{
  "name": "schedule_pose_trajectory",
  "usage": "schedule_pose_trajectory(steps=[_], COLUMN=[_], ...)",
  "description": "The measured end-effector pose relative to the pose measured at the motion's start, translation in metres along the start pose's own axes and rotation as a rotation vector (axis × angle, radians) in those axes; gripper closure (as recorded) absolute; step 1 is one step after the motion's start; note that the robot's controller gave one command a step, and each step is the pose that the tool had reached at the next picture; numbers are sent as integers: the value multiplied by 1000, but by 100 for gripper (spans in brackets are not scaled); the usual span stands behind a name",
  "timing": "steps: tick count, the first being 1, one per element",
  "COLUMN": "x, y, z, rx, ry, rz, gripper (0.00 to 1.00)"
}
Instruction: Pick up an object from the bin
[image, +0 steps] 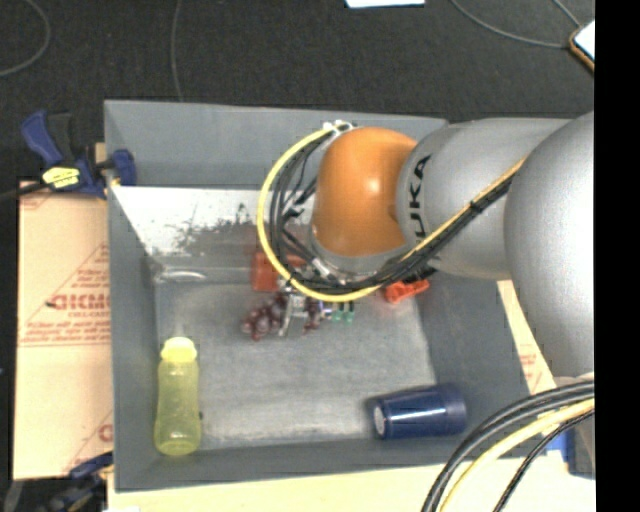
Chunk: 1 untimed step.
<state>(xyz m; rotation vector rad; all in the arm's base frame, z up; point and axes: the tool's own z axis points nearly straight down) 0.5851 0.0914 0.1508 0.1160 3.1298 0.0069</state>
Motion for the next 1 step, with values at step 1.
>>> schedule_pose_trajectory(steps=[1], x=[0], y=[0], z=[-17], rx=[0], ry=[1], rz=[0], gripper=[100])
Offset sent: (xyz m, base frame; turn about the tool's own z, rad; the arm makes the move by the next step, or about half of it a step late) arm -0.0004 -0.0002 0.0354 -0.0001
